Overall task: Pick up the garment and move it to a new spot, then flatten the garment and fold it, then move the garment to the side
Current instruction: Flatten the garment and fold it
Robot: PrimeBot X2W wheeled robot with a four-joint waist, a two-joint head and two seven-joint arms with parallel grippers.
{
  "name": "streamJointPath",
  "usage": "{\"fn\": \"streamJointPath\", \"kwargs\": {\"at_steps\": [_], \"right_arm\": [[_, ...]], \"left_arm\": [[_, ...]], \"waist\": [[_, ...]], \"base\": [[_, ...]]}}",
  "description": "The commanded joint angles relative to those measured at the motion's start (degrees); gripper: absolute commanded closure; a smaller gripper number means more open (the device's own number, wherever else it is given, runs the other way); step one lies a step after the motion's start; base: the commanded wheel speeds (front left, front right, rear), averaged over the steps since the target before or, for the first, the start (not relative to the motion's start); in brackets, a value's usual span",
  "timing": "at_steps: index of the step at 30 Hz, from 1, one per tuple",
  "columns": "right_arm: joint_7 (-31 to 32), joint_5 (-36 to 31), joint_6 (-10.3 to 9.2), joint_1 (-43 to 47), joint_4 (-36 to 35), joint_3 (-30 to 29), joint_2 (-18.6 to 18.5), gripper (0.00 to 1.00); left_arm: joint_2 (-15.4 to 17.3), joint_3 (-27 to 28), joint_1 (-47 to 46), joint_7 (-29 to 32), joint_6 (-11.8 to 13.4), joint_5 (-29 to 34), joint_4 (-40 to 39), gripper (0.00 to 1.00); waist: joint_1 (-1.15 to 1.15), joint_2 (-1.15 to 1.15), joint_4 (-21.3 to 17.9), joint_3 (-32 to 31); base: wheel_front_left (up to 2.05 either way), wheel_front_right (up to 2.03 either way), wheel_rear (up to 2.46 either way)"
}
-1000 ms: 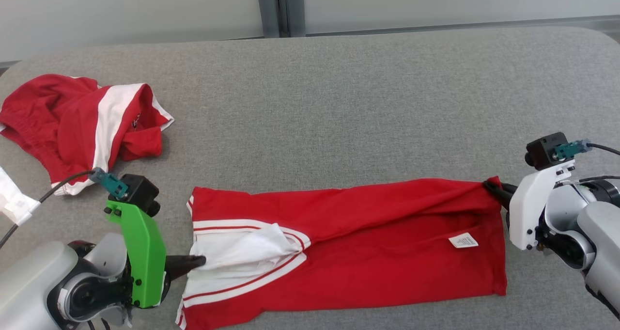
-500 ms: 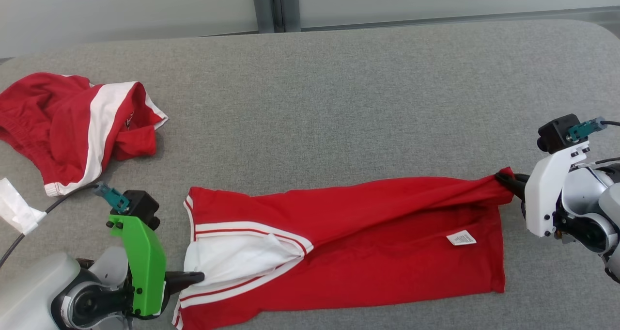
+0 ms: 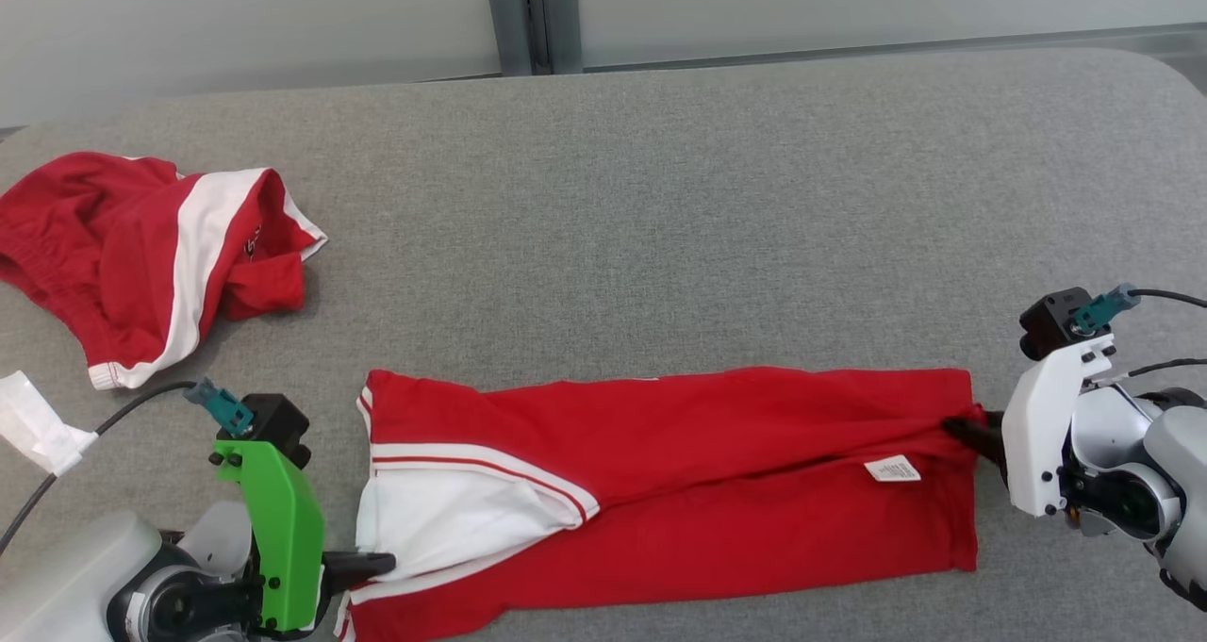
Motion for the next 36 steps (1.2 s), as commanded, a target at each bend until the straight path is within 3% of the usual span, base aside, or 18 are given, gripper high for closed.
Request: {"fn": "streamJointPath", "kwargs": {"at_steps": [1,7,12,16,22,26,29,36], "right_arm": [[-0.4,0.32,-0.08,0.39,0.08,-0.47,0.08,0.0],[-4.13,0.69,-0.07,0.59,-2.53,-3.86,-0.85,0.0],[-10.33,4.7,-0.05,2.48,-10.98,-8.56,-1.66,0.0],[-20.33,1.24,-0.05,4.83,-15.7,-13.07,-2.67,0.0],[-37.07,-9.51,-0.07,10.73,-15.17,-23.85,1.88,0.0],[-41.02,-17.55,-0.03,15.99,-13.38,-32.82,8.62,0.0],[-41.61,-22.84,-0.04,20.12,-14.12,-37.19,13.37,0.0],[-41.79,-27.55,-0.04,27.49,-12.84,-40.2,20.76,0.0]], "left_arm": [[-0.26,-0.02,0.98,-0.41,-0.18,-0.12,0.23,0.0],[1.27,3.21,-1.04,-5.45,-1.26,1.67,-0.83,0.0],[2.45,7.39,-1.33,-17.29,-1.9,7.19,-2.89,0.0],[2.47,10.77,0.42,-31.07,1.7,14.43,-3.77,0.0],[2.1,13.85,5.84,-49.81,10.36,24.52,-5.43,0.0],[-0.85,20.27,11.88,-53.4,15.49,26.83,-5.91,0.0],[-6.91,30.57,18.43,-53.38,17.18,33.16,-7.75,0.0],[-20.27,44.44,29.73,-53.42,12.42,49.27,-8.32,0.0]], "waist": [[0.0,0.0,-0.17,-0.26],[0.0,0.0,-0.28,-1.84],[0.0,0.0,-0.22,-3.46],[0.0,0.0,-0.07,-4.71],[0.0,0.0,0.32,-5.94],[0.0,0.0,0.66,-6.55],[0.0,0.0,1.2,-6.39],[0.0,0.0,1.78,-5.74]], "base": [[0.0,0.0,0.0],[0.0,0.0,0.0],[0.0,0.0,0.0],[0.0,0.0,0.0],[0.0,0.0,0.0],[0.0,0.0,0.0],[0.0,0.0,0.0],[0.0,0.0,0.0]]}}
